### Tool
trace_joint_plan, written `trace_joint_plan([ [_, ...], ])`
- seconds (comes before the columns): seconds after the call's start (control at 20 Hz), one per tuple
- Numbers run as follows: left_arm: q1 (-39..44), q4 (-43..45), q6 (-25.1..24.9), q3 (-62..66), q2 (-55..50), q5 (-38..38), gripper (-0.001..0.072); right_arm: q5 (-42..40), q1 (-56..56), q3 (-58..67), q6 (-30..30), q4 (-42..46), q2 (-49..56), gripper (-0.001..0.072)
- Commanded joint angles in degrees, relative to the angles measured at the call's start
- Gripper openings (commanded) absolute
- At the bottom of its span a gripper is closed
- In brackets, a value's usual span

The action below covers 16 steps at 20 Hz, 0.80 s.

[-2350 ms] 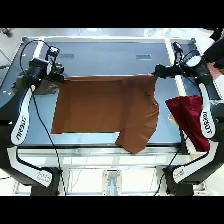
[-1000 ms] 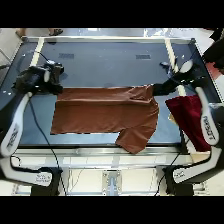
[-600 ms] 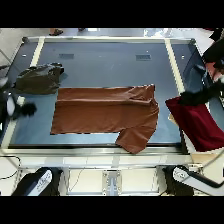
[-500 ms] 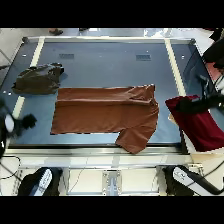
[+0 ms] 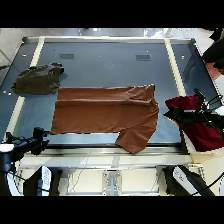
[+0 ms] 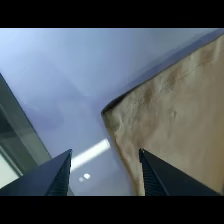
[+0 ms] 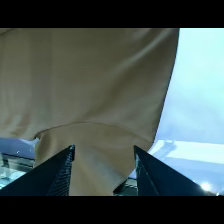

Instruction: Fold the shirts.

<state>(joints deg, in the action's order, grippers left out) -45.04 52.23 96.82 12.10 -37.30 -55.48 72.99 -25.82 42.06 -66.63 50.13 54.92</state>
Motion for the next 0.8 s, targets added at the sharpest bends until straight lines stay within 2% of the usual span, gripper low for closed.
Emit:
trace_joint_plan([
  [0.0, -3.34, -8.63, -10.1, -0.61, -7.61, 1.14, 0.0471, -0.04, -0.09, -0.5, 0.37, -2.08, -0.26, 0.0433],
  [0.35, -3.19, -17.27, -19.74, -0.61, -15.19, 8.11, 0.0466, 0.9, -0.09, -0.5, 0.37, -6.45, -0.26, 0.0433],
  [0.5, -2.97, -19.15, -23.02, -0.61, -19.17, 8.63, 0.0466, 0.94, -0.09, -0.5, 0.35, -8.15, -0.26, 0.0432],
  [0.75, -2.78, -19.76, -24.46, -0.59, -22.38, 8.96, 0.0463, 0.94, -0.09, -0.5, 0.31, -8.61, -0.26, 0.0431],
])
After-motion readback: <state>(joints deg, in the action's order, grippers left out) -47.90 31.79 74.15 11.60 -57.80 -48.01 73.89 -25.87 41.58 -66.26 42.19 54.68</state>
